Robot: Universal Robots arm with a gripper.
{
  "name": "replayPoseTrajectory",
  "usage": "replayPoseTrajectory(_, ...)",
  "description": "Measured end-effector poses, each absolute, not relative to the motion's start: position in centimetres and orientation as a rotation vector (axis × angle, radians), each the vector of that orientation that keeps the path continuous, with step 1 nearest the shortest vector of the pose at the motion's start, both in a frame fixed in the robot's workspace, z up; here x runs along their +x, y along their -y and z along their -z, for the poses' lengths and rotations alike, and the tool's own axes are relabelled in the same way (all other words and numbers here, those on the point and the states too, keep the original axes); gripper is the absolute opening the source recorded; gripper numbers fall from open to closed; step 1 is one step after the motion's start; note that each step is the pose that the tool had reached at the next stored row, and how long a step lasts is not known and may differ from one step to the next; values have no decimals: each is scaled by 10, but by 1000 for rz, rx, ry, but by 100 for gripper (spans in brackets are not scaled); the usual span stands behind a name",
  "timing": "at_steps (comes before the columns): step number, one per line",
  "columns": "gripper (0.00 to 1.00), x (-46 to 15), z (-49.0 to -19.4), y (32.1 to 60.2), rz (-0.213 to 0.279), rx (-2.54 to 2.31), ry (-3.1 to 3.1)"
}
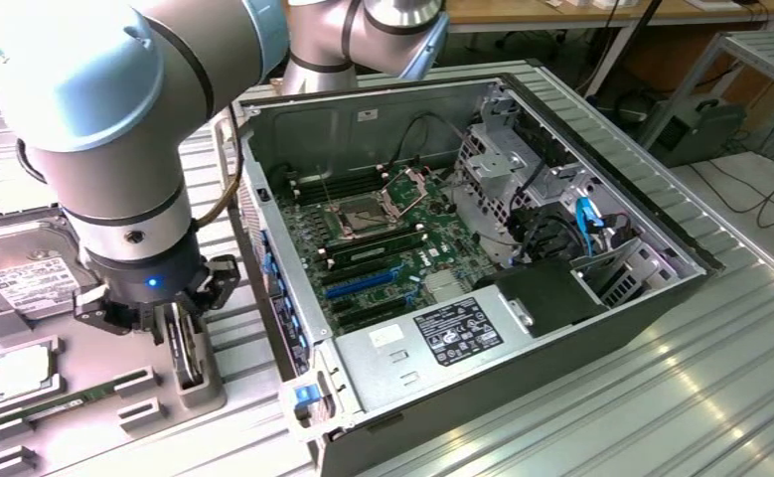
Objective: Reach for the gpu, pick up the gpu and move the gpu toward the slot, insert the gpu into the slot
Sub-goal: 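Pick up the gpu and move the gpu toward the slot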
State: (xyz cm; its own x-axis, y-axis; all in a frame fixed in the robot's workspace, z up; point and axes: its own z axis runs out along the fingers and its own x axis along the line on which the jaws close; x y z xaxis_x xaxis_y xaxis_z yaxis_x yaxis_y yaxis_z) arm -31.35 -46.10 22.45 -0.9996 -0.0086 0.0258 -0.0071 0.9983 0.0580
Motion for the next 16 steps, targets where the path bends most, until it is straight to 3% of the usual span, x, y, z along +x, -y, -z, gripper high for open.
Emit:
replayPoseTrajectory(4,28,-313,-224,461,90,15,3114)
replayPoseTrajectory(16,28,-313,-246,461,91,15,3113)
